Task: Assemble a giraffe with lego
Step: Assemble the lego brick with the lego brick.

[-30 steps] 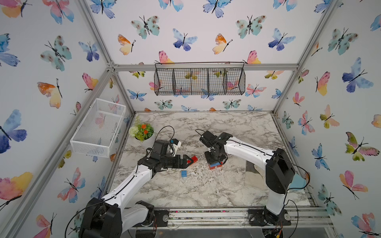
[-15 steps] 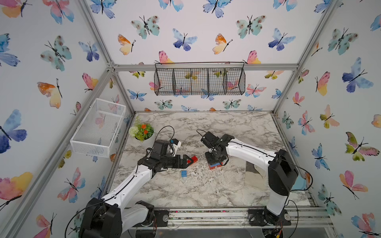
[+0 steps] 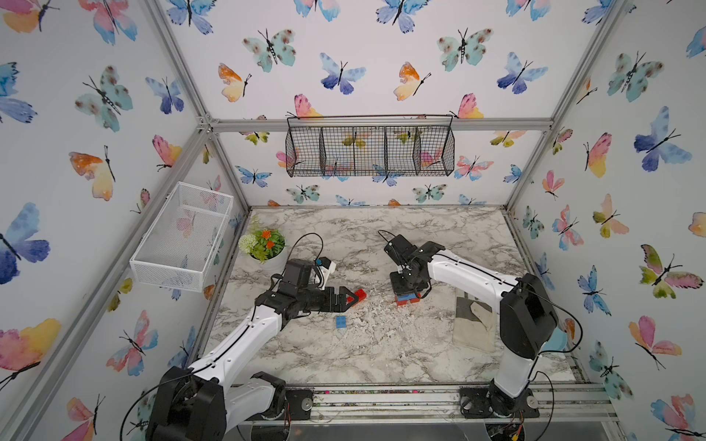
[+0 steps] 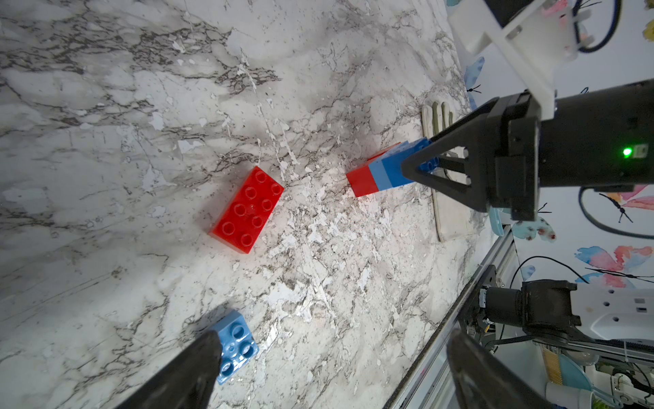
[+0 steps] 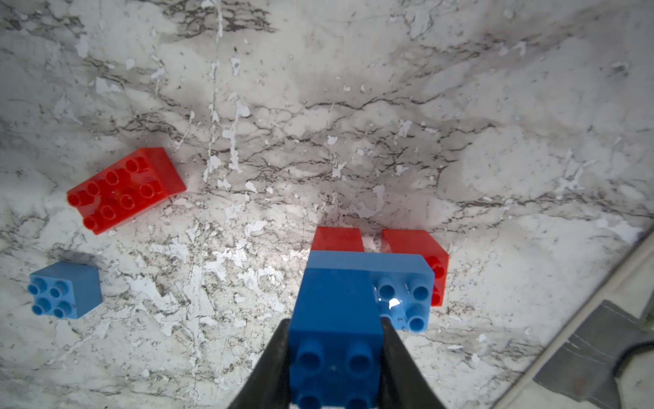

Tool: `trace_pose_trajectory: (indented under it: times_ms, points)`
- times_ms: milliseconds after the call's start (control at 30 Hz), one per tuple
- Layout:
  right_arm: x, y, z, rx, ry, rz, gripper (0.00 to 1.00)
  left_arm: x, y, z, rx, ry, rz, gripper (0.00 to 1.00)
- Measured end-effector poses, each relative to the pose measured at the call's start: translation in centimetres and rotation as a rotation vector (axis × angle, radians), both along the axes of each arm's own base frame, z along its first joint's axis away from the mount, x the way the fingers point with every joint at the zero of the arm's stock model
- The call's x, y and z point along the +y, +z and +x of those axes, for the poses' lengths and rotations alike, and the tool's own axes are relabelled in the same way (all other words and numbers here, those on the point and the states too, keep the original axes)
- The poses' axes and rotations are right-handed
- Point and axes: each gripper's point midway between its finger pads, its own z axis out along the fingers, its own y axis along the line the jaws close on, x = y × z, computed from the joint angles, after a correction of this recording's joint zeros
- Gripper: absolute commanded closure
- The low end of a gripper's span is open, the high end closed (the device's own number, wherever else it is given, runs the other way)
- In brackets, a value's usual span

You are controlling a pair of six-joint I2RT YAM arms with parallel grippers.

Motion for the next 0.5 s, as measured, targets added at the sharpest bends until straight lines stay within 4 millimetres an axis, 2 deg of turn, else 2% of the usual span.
trace_pose_trajectory:
  times_ms: [67,167,500]
  points:
    - [-0.2,-0.1,0.2,-0.004,-0.007,-0.004,0.61,0.0,0.0,0.0,0.0,0.0,0.0,0.02]
    - [-1.0,-1.2,0.1,0.01,-0.014,-0.046,0.59,0.0,0.0,0.0,0.0,0.0,0.0,0.02]
    - [-1.9,-1.2,0.7,-0.004,-0.033,-0.059,0.48,0.0,-0.2,-0.1,0.009,-0.003,0.001,0.02]
